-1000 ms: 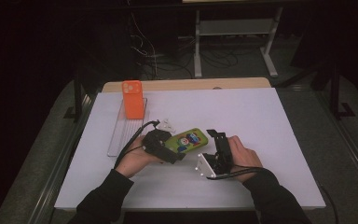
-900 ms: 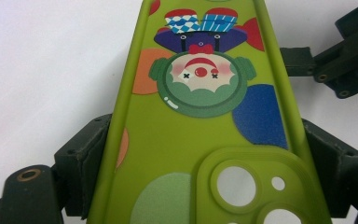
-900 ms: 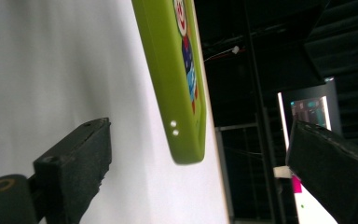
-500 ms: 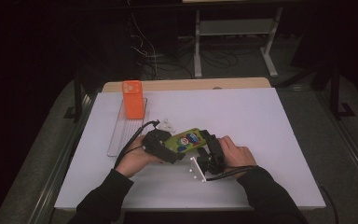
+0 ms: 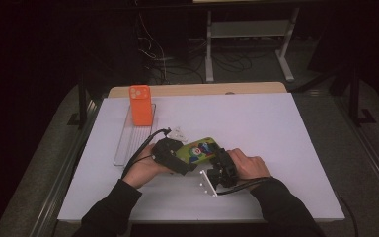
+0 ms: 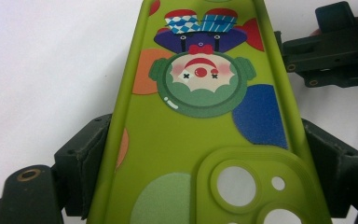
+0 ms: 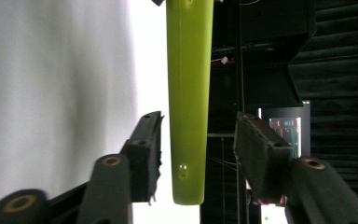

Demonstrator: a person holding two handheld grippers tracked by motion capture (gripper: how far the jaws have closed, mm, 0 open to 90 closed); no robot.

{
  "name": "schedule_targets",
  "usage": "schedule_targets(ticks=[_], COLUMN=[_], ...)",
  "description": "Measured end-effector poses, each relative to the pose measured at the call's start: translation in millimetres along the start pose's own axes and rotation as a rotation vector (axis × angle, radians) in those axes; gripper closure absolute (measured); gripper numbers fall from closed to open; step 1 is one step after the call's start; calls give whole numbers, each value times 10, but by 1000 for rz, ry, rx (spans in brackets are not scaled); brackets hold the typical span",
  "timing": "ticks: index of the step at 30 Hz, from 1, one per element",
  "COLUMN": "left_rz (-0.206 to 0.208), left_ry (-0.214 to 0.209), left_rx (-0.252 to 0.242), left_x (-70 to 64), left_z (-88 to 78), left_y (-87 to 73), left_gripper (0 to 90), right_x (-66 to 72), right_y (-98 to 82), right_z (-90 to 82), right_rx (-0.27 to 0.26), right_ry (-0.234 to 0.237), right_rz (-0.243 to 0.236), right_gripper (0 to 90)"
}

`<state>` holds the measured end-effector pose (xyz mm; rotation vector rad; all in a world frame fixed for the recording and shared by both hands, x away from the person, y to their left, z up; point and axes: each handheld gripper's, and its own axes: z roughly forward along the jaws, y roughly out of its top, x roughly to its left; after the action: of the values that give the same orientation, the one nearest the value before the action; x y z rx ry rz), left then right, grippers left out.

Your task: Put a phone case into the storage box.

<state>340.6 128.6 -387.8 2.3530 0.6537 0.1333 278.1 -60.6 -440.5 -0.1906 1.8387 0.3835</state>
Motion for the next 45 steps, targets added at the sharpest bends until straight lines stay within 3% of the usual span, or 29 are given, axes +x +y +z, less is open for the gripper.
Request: schedule_targets(ticks=[4,16,23,30,33,37,41,42,43,45], left_rz=[5,4,9,26,28,11,49,29,53,44], left_ry=[-7,-15,-15,13,-10,-29,-22,-28,-26,-22], left_rx=[0,-4,-1,-45,-56,-85,-77,-96,-80,-86], left_x=[-12,-13,-8,-25,-23,-27,8,1,22,29], left_z=[4,0,10,-14,-39,-55,-93,-90,-109,-119], left_y=[4,4,4,-7,-9,-17,-30,-33,-36,-42], left_gripper=[152,151,146,112,80,14,0,0,0,0], right_x=[0,7,23,14,15,7,-12,-19,-30,-40], right_y=[8,14,27,37,26,-12,-80,-98,-119,-164], right_z=[-5,-13,-14,-30,-26,-14,-11,-16,-19,-24], right_rx=[-2,-10,2,16,24,39,55,65,74,94], right_ry=[4,34,29,3,-3,7,-3,-1,14,43], right_rz=[-21,-17,-38,-47,-48,-34,-12,3,18,42], right_gripper=[557,736,752,756,756,755,755,755,755,755])
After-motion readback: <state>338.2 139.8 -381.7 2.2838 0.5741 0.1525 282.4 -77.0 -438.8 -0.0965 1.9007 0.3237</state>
